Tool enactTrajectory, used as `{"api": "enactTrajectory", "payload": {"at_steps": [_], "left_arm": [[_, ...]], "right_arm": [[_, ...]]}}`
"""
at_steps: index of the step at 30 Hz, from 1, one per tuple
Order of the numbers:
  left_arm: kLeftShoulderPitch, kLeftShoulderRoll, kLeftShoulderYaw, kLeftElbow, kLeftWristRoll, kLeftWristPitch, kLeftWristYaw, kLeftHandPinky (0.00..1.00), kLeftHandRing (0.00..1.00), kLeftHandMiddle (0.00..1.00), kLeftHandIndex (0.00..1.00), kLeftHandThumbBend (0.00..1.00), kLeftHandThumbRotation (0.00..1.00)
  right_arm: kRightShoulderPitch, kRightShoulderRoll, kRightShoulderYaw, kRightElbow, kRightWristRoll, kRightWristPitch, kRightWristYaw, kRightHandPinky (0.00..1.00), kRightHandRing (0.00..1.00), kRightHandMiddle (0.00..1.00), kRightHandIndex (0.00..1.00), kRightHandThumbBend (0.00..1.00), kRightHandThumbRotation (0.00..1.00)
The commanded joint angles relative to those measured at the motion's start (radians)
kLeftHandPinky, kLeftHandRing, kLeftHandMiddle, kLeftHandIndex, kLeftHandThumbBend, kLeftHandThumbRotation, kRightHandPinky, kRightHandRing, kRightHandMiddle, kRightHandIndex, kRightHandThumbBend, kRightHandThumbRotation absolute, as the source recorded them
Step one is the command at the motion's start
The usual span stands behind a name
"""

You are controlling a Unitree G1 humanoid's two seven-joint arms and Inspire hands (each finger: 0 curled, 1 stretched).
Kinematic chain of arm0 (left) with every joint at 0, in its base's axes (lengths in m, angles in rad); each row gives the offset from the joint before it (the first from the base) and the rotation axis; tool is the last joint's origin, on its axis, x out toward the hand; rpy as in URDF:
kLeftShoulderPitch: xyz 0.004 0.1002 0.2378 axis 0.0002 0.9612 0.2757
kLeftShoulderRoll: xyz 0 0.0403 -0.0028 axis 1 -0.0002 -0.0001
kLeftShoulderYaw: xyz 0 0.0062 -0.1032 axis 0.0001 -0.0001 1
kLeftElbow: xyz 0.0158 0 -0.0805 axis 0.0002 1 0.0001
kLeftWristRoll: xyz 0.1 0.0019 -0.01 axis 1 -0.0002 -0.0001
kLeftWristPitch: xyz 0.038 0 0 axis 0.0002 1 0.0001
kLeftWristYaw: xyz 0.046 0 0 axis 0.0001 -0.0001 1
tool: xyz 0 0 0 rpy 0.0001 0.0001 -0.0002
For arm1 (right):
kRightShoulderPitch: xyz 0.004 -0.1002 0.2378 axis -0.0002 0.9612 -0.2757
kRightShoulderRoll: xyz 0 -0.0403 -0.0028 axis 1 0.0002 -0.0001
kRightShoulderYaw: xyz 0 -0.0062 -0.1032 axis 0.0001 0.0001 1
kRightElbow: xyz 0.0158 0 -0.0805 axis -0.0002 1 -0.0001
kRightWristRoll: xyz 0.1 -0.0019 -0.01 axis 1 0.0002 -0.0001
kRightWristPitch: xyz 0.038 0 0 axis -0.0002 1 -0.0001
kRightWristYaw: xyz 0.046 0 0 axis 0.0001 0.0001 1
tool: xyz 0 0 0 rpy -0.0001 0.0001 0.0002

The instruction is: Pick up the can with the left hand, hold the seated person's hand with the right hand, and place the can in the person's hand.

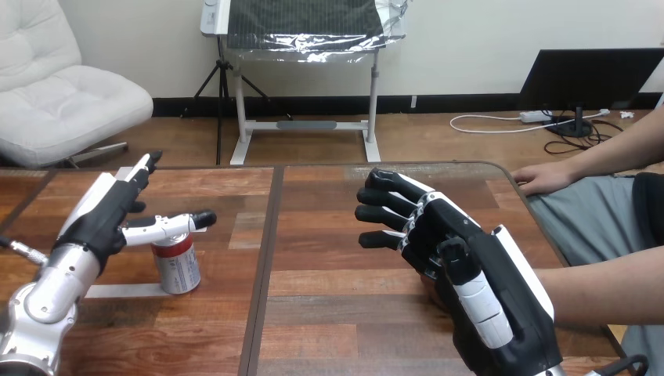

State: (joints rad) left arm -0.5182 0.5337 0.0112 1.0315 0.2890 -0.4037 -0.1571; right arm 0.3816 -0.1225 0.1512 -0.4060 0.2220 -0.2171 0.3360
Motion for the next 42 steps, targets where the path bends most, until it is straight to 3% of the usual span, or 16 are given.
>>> {"api": "enactTrajectory", "payload": {"at_steps": [1, 19, 33, 42], "left_arm": [[-0.083, 0.023, -0.022, 0.012, 0.015, 0.016, 0.024, 0.87, 0.97, 1.00, 1.00, 1.00, 0.49], [-0.099, 0.025, -0.059, 0.040, 0.037, 0.039, 0.022, 0.88, 0.97, 1.00, 1.00, 0.99, 0.52], [-0.111, 0.035, -0.117, 0.031, 0.102, 0.106, 0.007, 0.73, 0.86, 0.93, 0.98, 1.00, 0.59], [-0.121, 0.040, -0.168, 0.024, 0.155, 0.162, 0.008, 0.69, 0.82, 0.88, 0.93, 1.00, 0.59]], "right_arm": [[-0.056, 0.004, -0.011, -0.022, 0.012, -0.022, 0.001, 0.69, 0.80, 0.82, 0.82, 0.95, 0.82], [-0.051, 0.003, -0.016, -0.025, 0.012, -0.026, 0.002, 0.66, 0.81, 0.82, 0.82, 0.94, 0.82], [-0.048, 0.008, -0.016, -0.031, 0.017, -0.023, -0.002, 0.64, 0.80, 0.82, 0.81, 0.94, 0.81], [-0.044, 0.005, -0.017, -0.037, 0.018, -0.019, -0.002, 0.64, 0.81, 0.82, 0.81, 0.95, 0.81]]}}
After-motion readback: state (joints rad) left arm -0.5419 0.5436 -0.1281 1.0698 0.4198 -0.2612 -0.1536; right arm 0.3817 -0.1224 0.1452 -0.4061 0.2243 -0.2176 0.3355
